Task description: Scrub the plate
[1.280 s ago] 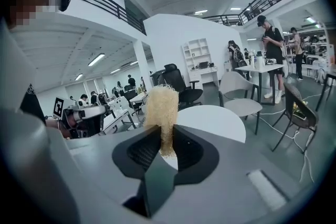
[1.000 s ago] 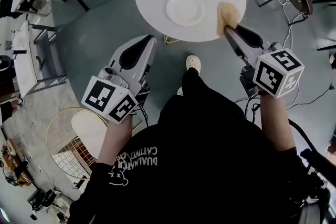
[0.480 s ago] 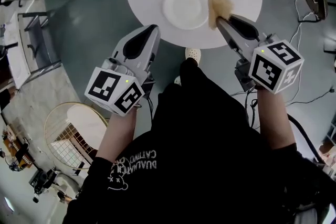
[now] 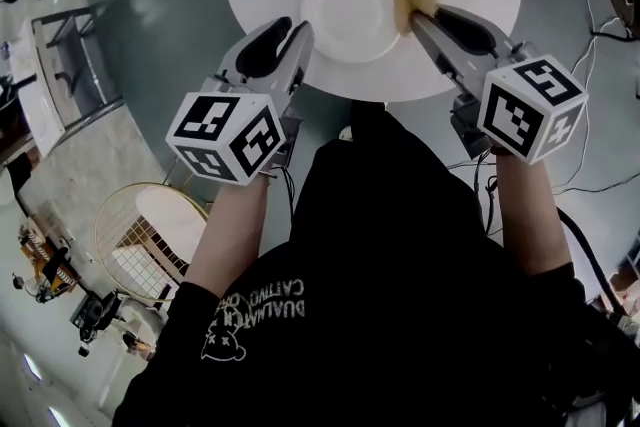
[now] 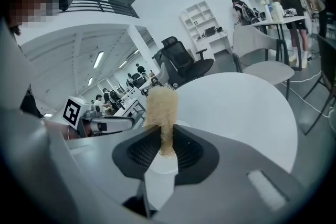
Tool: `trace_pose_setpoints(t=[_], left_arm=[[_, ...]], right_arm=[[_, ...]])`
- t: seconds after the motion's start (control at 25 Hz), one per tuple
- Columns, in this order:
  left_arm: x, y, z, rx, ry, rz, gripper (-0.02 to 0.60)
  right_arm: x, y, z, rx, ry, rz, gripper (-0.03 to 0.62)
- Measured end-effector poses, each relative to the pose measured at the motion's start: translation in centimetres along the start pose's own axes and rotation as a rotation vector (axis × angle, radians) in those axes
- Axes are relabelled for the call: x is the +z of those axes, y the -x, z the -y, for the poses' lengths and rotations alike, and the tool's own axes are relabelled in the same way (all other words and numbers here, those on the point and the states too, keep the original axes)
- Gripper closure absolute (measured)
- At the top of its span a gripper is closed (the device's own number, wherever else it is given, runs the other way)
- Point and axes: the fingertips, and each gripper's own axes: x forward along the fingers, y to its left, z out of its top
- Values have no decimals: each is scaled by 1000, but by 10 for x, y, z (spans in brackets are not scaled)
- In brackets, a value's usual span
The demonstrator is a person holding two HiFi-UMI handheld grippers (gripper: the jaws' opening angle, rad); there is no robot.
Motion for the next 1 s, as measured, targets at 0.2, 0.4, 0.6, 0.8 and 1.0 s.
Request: trace_pose_setpoints(t=[0.2, 0.4, 0.6, 0.8, 1.0], left_arm=[[-27, -45, -31, 87, 21, -132, 466], [-51, -67, -42, 206, 44, -283, 500], [-63, -77, -37, 252, 30, -333, 468], [-69, -67, -48, 267, 15, -389, 428], [-80, -65, -53, 279, -3, -417, 430]], right_arm=[[-4, -25, 25, 34, -12, -20, 516], [-8, -38, 43, 66, -28, -46, 516], [-15, -40, 50, 111, -32, -64, 516], [-6, -47, 36, 120, -47, -37, 516], [-11, -42, 26, 118, -47, -18, 516]])
